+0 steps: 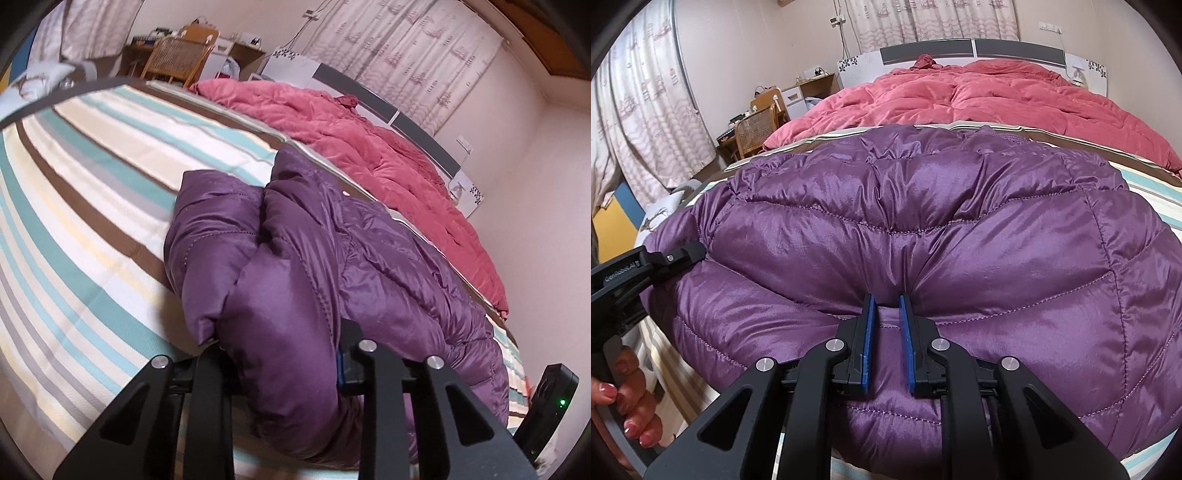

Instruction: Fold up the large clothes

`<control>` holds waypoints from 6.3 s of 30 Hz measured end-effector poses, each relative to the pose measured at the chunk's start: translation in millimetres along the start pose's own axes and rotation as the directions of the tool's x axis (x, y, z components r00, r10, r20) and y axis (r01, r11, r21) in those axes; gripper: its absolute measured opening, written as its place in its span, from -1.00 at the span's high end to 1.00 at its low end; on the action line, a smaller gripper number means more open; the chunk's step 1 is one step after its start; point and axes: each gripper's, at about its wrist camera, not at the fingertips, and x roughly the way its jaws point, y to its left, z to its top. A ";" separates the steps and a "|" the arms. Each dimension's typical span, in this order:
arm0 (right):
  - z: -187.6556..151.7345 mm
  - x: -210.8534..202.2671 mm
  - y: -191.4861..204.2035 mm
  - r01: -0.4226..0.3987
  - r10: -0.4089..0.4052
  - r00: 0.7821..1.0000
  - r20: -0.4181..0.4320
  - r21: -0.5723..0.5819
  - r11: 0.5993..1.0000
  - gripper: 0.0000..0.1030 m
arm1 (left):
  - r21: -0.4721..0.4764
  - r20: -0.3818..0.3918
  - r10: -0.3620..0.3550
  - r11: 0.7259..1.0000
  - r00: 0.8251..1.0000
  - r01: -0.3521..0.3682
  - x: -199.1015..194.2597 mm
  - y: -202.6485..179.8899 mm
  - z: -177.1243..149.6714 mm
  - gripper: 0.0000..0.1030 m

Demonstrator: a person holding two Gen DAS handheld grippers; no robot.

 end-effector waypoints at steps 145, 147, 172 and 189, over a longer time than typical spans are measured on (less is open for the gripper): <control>-8.8 -84.8 -210.6 0.192 -0.257 0.963 0.080 0.465 0.864 0.81 | 0.750 -0.055 -0.133 0.649 0.990 0.129 -20.6 -229.5 -38.1 0.32; -14.1 -77.1 -213.5 0.185 -0.253 0.963 0.089 0.463 0.867 0.81 | 0.761 -0.049 -0.132 0.637 0.990 0.123 -21.8 -230.7 -42.6 0.32; 75.1 -73.3 -194.7 0.294 -0.334 0.939 0.081 0.318 0.902 0.59 | 0.703 -0.055 -0.039 0.708 0.998 0.066 -31.8 -232.0 -34.0 -0.14; 50.9 -28.2 -209.7 0.278 -0.312 0.948 0.057 0.326 0.903 0.59 | 0.500 -0.097 -0.089 0.857 0.991 0.126 -19.8 -236.6 9.8 -0.34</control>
